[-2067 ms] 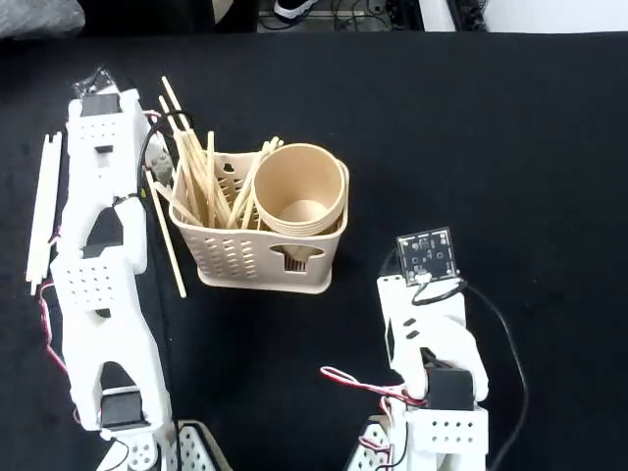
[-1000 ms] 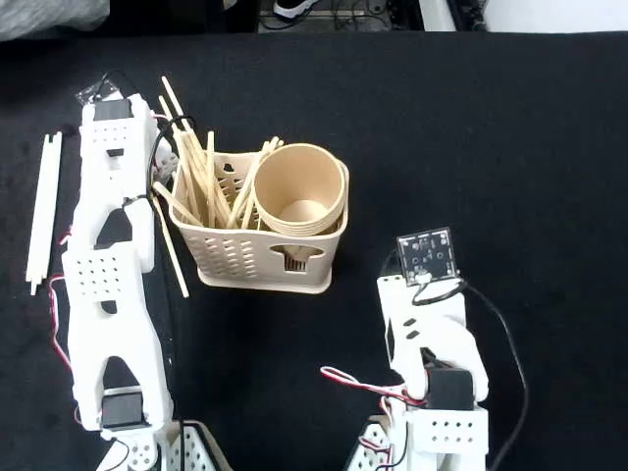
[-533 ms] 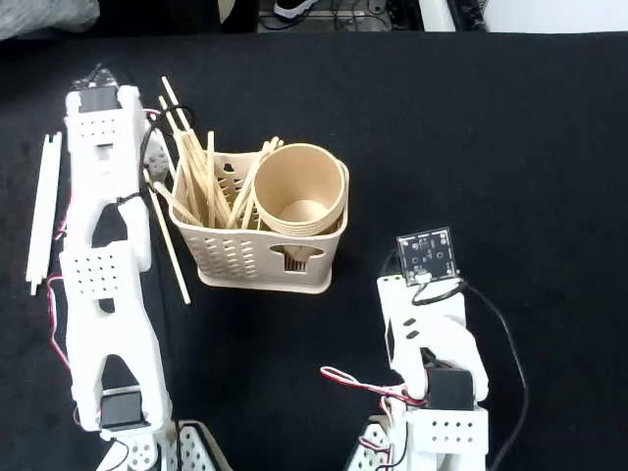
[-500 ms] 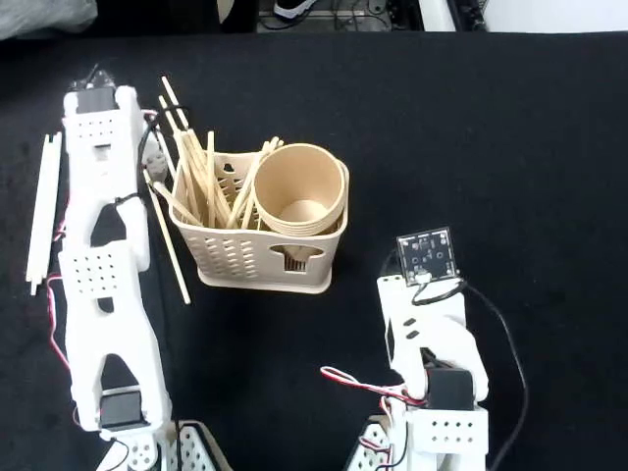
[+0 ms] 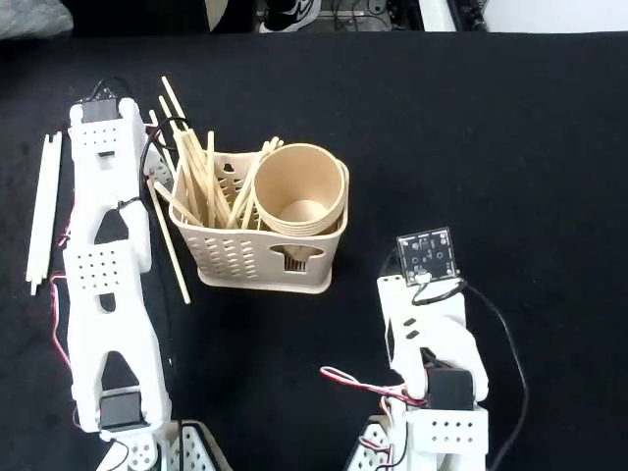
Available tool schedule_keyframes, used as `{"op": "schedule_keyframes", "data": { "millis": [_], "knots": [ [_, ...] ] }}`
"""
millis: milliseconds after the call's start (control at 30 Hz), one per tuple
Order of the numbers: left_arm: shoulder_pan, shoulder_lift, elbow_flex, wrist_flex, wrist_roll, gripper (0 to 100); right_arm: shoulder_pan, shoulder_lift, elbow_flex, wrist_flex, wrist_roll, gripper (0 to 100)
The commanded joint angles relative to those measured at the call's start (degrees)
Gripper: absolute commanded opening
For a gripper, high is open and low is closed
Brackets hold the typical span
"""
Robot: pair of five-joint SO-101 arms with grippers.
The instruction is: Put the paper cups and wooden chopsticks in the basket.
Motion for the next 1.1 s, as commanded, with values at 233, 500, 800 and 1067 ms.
{"op": "schedule_keyframes", "data": {
  "millis": [233,500,800,1067],
  "knots": [
    [0.22,-0.79,-2.42,0.7,-0.44,3,0.62,-3.21,-0.4,0.26,0.09,1.1],
    [-2.86,-9.67,1.54,2.55,-2.99,3,0.62,-3.21,-0.4,0.26,0.09,1.1],
    [-2.95,-30.59,22.64,1.23,-4.13,3,0.62,-3.21,-0.4,0.26,0.09,1.1],
    [-2.33,-48.26,45.58,-12.04,-3.78,3,0.62,-3.21,-0.4,0.26,0.09,1.1]
  ]
}}
